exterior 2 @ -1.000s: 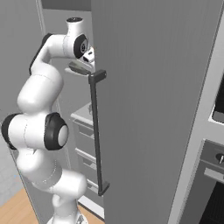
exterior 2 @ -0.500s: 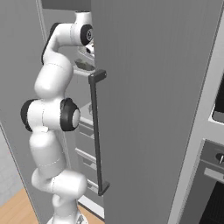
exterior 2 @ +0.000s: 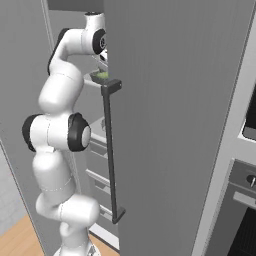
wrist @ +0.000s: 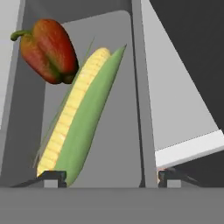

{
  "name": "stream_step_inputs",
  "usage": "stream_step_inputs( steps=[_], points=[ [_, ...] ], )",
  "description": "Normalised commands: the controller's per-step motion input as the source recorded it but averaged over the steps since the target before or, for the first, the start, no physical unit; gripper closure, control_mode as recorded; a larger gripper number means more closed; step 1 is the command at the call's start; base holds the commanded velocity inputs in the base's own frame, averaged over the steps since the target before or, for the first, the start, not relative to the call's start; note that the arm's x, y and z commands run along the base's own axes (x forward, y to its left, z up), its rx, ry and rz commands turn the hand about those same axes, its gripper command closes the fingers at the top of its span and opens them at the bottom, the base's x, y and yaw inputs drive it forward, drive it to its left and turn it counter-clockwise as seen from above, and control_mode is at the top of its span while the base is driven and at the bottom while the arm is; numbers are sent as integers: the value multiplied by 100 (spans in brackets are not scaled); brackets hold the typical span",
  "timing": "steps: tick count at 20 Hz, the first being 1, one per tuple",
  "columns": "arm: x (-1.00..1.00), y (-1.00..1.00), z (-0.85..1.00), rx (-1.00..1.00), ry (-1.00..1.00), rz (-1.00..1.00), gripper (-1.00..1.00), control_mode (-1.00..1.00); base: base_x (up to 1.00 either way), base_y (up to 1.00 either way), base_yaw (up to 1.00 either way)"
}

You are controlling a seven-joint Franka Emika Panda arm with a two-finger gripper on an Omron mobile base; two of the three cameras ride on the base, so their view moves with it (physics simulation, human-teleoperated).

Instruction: Take the meat container that has the chicken drumstick and place it on the second highest rack of the freezer. Then take the vegetable container that has the corn and bell pepper and place it on the highest rack of the freezer.

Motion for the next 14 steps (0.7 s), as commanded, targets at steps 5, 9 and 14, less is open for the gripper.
stream_step_inputs(
  steps=[5, 9, 14],
  points=[
    [-10, 27, -14, -2, -41, 0, -100, -100, 0, 0, 0],
    [-26, 19, 4, -1, -39, 0, -100, -100, 0, 0, 0],
    [-69, 25, 53, -1, -17, 0, -100, -100, 0, 0, 0]
  ],
)
